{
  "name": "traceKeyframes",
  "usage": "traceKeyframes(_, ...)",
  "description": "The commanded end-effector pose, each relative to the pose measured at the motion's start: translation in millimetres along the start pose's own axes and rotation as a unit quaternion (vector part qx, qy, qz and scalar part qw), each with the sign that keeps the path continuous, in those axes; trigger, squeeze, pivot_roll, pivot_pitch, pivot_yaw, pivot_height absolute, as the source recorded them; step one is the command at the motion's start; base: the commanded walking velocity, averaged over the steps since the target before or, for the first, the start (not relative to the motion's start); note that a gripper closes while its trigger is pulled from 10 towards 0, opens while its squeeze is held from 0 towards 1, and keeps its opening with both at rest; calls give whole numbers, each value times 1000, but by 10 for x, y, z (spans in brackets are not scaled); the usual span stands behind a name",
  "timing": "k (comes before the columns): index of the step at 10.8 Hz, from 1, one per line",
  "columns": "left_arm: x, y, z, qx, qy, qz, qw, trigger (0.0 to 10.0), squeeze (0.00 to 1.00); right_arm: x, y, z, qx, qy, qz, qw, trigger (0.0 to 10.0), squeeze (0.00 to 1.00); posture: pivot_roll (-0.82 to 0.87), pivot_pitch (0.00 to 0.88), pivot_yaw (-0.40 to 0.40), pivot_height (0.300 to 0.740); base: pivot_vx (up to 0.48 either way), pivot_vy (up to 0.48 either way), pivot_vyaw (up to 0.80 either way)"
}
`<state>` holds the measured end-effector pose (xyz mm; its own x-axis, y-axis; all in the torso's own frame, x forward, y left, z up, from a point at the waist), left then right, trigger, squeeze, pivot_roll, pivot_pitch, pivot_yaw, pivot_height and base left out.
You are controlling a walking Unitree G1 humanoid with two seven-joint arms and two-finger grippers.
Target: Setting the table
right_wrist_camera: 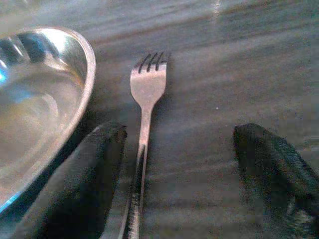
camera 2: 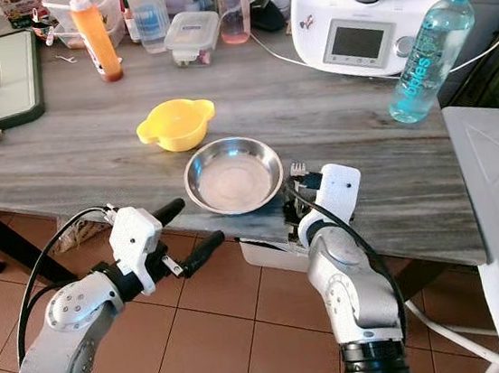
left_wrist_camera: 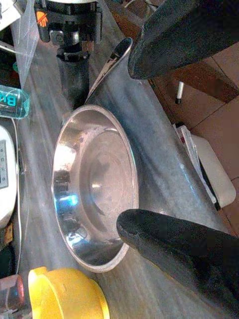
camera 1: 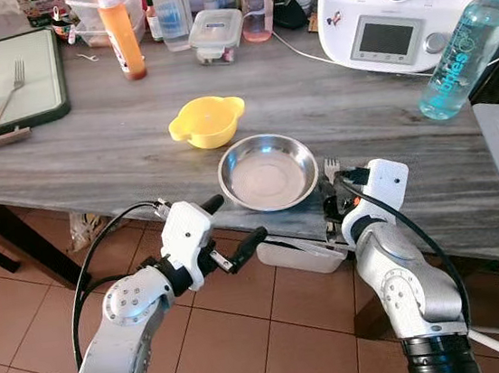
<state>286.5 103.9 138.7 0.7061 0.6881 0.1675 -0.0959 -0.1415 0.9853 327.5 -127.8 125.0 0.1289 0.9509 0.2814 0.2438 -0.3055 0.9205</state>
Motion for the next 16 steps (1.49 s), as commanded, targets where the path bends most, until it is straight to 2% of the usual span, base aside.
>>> traceKeyframes(1, -9, -12, -16, 8, -4, 5, 1000, 10000, 0, -103, -223, -32, 48, -25, -23, 998, 0, 0, 151, 183, -10, 740, 0, 0, 0)
traceKeyframes(4, -22, -22, -5, 11, -8, 3, 1000, 10000, 0, -248, -282, -103, 60, -51, -39, 996, 0, 0, 143, 183, -6, 740, 0, 0, 0)
traceKeyframes(10, -37, -34, 17, 14, -14, 3, 1000, 10000, 0, -412, -276, -161, 63, -82, -45, 994, 0, 0, 135, 182, 0, 740, 0, 0, 0)
traceKeyframes(13, -49, -38, 30, 15, -16, 3, 1000, 10000, 0, -604, -213, -175, 49, -114, -90, 988, 0, 0, 132, 180, 4, 740, 0, 0, 0)
traceKeyframes(16, -49, -43, 32, 17, -16, 3, 1000, 10000, 0, -687, -215, -194, 48, -127, -125, 983, 0, 0, 132, 178, 3, 740, 0, 0, 0)
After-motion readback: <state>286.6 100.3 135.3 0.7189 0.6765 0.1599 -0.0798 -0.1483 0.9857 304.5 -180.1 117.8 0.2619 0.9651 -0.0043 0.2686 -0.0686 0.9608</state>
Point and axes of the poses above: a point about 5 cm out from each wrist's last joint towards the gripper, its own z axis pointing out of the wrist towards the gripper, its own y axis along the axis of the wrist's last joint, x = y × z, the point moved 2 cm from there along z, pointing out of the wrist towards the gripper, and after that the axes turned 2 degrees about z, right-handed, at the moved point
